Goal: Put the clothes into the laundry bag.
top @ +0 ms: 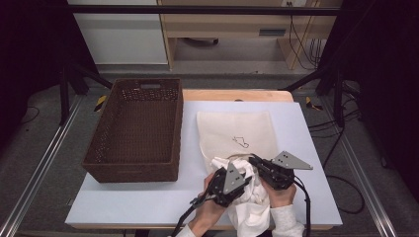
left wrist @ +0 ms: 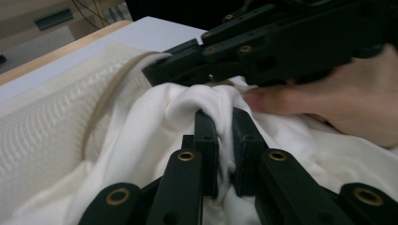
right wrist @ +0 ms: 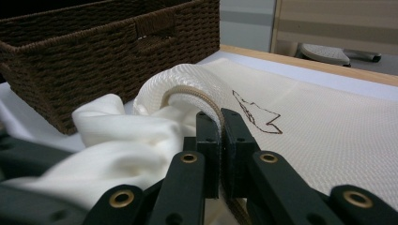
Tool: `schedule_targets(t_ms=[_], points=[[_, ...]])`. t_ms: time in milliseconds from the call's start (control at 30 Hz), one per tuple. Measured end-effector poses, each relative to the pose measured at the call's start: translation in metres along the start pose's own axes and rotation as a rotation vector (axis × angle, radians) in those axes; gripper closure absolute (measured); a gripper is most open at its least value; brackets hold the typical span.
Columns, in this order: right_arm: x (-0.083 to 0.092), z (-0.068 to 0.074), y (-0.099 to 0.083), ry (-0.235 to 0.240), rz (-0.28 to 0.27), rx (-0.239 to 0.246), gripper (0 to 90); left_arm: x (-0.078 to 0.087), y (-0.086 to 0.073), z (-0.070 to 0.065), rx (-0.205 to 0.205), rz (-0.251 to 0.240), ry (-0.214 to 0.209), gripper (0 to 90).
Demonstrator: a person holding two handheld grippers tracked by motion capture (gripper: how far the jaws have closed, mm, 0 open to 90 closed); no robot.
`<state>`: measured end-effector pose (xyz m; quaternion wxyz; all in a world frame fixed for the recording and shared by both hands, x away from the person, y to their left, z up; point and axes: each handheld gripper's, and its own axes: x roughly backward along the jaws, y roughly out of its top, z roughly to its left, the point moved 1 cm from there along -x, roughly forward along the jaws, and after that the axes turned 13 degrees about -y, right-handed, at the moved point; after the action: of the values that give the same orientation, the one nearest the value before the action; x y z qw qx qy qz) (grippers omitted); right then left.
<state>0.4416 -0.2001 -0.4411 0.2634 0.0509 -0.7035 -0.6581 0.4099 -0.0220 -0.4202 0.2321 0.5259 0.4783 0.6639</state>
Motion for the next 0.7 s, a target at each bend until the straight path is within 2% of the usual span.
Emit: schedule_targets(t_ms=[67,133,233,367,467,533,600,667,700], points=[[0.001,-0.001,0.001,-0.005,-0.005,0.003,86.9,-0.013,0.004,0.008,-0.017,0.038,0.031,82.0],[0.003,-0.002,0.002,-0.017,-0.016,-0.001,86.9,-0.026,0.005,0.016,-0.006,0.087,0.038,81.9],[0.007,-0.004,0.004,-0.02,-0.035,-0.009,86.9,-0.041,0.003,0.028,0.017,0.133,0.047,81.5],[0.008,-0.003,0.006,-0.017,-0.033,-0.009,86.9,-0.053,-0.003,0.039,0.032,0.136,0.082,81.4],[0.007,-0.003,0.004,-0.029,-0.024,-0.009,86.9,-0.052,-0.006,0.039,0.056,0.111,0.07,80.9],[0.006,-0.005,0.003,-0.027,-0.022,-0.016,86.9,-0.047,-0.008,0.037,0.039,0.085,0.058,79.3],[0.006,-0.005,0.003,-0.028,-0.02,-0.01,86.9,-0.036,-0.007,0.035,0.06,0.047,0.037,70.6],[0.006,-0.005,0.003,-0.029,-0.017,-0.006,86.9,-0.02,-0.005,0.03,0.08,0.012,0.001,49.5],[0.006,-0.005,0.003,-0.029,-0.017,-0.006,86.9,-0.02,-0.005,0.03,0.08,0.012,0.001,41.1]])
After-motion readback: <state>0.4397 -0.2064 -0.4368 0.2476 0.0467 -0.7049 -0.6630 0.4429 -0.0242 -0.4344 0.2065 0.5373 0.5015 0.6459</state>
